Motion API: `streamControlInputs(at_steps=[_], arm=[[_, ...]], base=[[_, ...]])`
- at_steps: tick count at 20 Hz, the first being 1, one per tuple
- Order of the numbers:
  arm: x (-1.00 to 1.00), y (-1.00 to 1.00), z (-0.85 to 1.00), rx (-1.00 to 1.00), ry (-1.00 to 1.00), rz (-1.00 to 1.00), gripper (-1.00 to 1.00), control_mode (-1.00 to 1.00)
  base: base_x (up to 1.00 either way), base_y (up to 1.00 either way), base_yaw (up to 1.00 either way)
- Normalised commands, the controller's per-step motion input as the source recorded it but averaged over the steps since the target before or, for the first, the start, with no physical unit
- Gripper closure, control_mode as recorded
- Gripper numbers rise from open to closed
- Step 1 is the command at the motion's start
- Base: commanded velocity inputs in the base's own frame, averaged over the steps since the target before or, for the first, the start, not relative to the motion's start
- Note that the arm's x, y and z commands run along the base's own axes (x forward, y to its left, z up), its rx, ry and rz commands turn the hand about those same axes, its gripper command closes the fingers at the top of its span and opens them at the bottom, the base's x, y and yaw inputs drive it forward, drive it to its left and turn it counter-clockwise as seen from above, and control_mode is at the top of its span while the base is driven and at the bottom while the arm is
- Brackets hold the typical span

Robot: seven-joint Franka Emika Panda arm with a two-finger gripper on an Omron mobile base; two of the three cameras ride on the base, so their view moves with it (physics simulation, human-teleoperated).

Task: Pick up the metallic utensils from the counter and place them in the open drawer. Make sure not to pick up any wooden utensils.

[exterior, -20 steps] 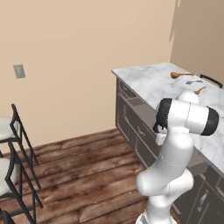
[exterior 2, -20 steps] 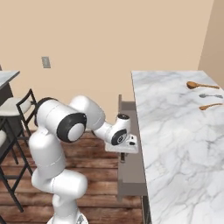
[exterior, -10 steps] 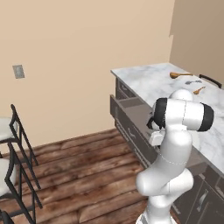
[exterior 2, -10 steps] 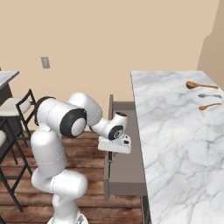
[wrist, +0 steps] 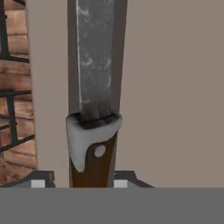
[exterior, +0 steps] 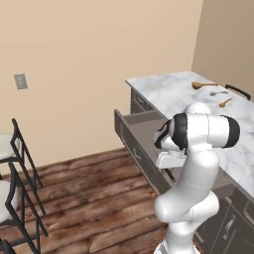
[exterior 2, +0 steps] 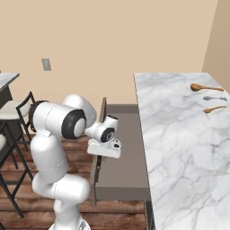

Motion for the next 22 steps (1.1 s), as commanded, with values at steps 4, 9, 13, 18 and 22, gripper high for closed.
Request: streamControlInputs(at_steps=[4, 9, 13, 18, 22], arm=[[-0.52, 1.00, -1.00, 0.00, 0.08, 0.01, 1.00, -1.00], [-0.52, 1.00, -0.95, 0.00, 0.10, 0.01, 1.00, -1.00], [-0.56, 1.00, -0.83, 0.00, 0.09, 0.00, 1.00, -1.00], [-0.32, 0.83, -0.20, 0.00, -0.02, -0.01, 1.00, -1.00], [-0.09, -0.07, 0.50, -0.02, -0.04, -0.10, 1.00, -1.00]], base=[[0.00, 0.00, 0.00], [0.00, 0.00, 0.00], [0.00, 0.00, 0.00], [0.00, 0.00, 0.00], [0.00, 0.00, 0.00]])
